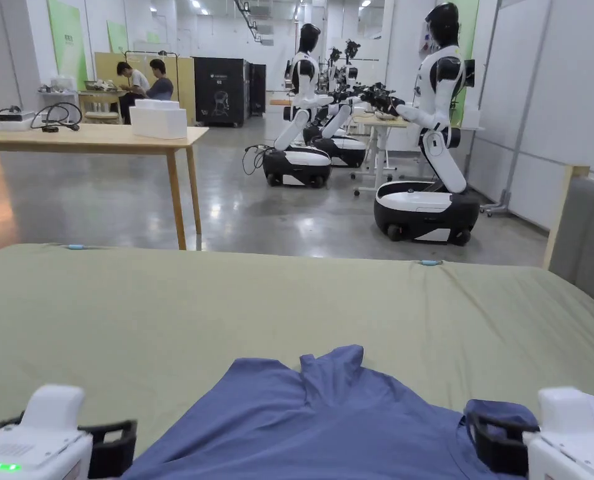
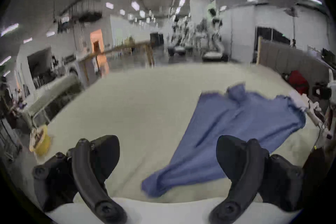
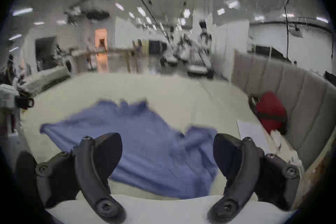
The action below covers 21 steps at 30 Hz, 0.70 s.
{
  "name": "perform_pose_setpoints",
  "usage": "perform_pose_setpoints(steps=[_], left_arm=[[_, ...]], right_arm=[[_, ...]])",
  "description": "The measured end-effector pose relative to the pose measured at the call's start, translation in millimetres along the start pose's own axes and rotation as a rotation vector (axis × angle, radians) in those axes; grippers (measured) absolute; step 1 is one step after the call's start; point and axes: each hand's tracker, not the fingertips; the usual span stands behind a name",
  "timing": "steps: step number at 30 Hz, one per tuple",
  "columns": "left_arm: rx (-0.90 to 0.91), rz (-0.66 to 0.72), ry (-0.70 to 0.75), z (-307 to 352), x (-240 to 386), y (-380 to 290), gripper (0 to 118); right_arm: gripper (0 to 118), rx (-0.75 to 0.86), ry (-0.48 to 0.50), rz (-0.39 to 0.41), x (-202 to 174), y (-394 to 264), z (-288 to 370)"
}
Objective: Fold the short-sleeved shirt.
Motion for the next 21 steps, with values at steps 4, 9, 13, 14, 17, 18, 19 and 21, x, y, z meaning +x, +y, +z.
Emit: perform_pose_setpoints(steps=[4, 9, 13, 14, 17, 18, 19, 21], left_arm=[[0.088, -0.006, 0.001, 10, 15, 14, 88], [0.032, -0.034, -0.057, 9, -1, 10, 0], [-0.054, 0.015, -0.008, 0, -12, -16, 0], [-0.082, 0.034, 0.006, -3, -20, -23, 0], [-0.196, 0.096, 0.026, -14, -62, -36, 0], [-0.228, 0.11, 0.011, -17, -70, -44, 0], [-0.259, 0.13, -0.005, -21, -78, -50, 0], [-0.301, 0.156, -0.014, -30, -87, -62, 63]], right_arm=[[30, 0.131, 0.06, 0.021, -40, 22, 7], [0, 0.07, 0.1, 0.049, -50, 25, -10], [0, 0.068, 0.097, 0.063, -58, 26, -19], [0, 0.059, 0.107, 0.06, -57, 27, -23], [0, 0.045, 0.122, 0.054, -68, 24, -30], [0, 0.037, 0.132, 0.049, -68, 25, -34], [0, 0.031, 0.137, 0.049, -77, 20, -33], [0, 0.018, 0.148, 0.05, -80, 21, -40]])
